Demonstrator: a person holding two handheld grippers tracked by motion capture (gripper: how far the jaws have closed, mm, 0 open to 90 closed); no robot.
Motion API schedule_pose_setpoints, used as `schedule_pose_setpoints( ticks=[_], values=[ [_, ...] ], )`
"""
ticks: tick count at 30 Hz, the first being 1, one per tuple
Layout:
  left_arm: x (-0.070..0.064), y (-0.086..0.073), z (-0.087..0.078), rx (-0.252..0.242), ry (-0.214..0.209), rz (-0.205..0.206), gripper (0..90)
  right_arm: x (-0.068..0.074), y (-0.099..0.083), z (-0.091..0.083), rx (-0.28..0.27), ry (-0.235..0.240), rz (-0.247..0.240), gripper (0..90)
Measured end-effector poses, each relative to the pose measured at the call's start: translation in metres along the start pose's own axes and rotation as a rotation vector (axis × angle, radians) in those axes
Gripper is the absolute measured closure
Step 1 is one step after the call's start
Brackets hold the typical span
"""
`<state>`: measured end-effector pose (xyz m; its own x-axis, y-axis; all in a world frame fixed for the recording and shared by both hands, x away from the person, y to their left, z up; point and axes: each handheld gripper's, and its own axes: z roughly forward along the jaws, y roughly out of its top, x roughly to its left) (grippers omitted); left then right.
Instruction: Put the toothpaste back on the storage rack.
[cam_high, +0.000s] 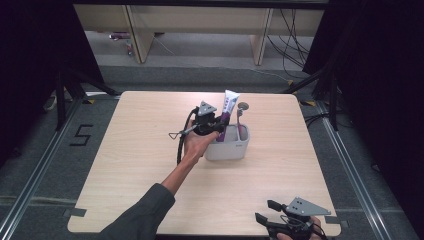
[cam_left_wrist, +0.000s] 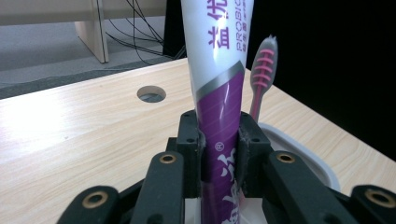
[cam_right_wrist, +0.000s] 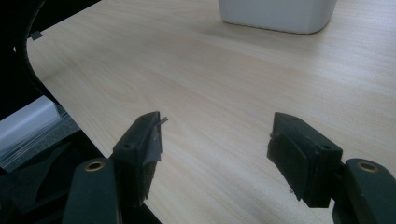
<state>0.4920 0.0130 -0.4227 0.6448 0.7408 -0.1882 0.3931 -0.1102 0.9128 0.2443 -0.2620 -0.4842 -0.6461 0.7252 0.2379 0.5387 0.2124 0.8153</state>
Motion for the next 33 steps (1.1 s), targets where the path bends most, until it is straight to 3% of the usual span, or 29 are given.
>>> schedule_pose_setpoints(
  ticks=[3,7,10,13,15,19,22,23,24,27,29,30,32,33],
  values=[
    [-0.001,-0.001,-0.001,0.029,0.010,0.028,73.9,0.000,0.000,0.000,0.000,-0.002,0.001,34.9],
    [-0.003,-0.002,0.001,0.052,0.004,0.030,73.4,-0.001,0.000,0.001,-0.012,0.003,-0.003,34.9],
    [-0.004,-0.004,0.001,0.086,0.023,0.049,72.7,0.000,0.000,0.002,-0.013,0.010,0.009,34.9],
    [-0.005,-0.005,0.000,0.095,0.031,0.041,69.7,-0.002,0.000,0.001,-0.003,0.004,-0.015,34.8],
    [-0.008,-0.007,0.001,0.131,0.039,0.057,67.1,-0.002,0.000,0.001,-0.004,0.004,-0.015,34.8],
    [-0.009,-0.005,-0.002,0.103,0.052,0.048,64.8,-0.002,0.000,0.001,-0.006,0.010,-0.011,34.8],
    [-0.010,0.002,-0.008,0.073,0.054,0.036,55.9,-0.002,0.000,0.001,-0.006,0.013,-0.009,34.8],
    [-0.010,0.004,-0.009,0.081,0.055,0.026,53.4,0.000,0.000,0.001,-0.001,0.012,0.014,34.8],
    [-0.008,0.006,-0.011,0.094,0.058,0.028,50.1,-0.002,0.000,0.001,-0.006,0.009,-0.019,34.8],
    [-0.004,0.008,-0.019,0.109,0.070,0.037,44.3,-0.002,0.000,0.002,-0.010,0.005,-0.027,34.8],
    [-0.003,0.009,-0.022,0.099,0.066,0.024,41.9,0.000,0.000,0.002,0.000,0.003,0.002,34.8],
    [-0.003,0.010,-0.024,0.092,0.061,0.020,42.0,-0.001,0.000,0.001,-0.001,-0.014,-0.020,34.8],
    [-0.003,0.012,-0.027,0.098,0.059,0.024,42.3,-0.001,0.000,0.001,0.014,0.000,-0.004,34.8],
    [-0.001,0.013,-0.029,0.106,0.056,0.034,42.3,-0.003,0.001,0.001,0.003,-0.015,-0.040,34.8]
  ],
)
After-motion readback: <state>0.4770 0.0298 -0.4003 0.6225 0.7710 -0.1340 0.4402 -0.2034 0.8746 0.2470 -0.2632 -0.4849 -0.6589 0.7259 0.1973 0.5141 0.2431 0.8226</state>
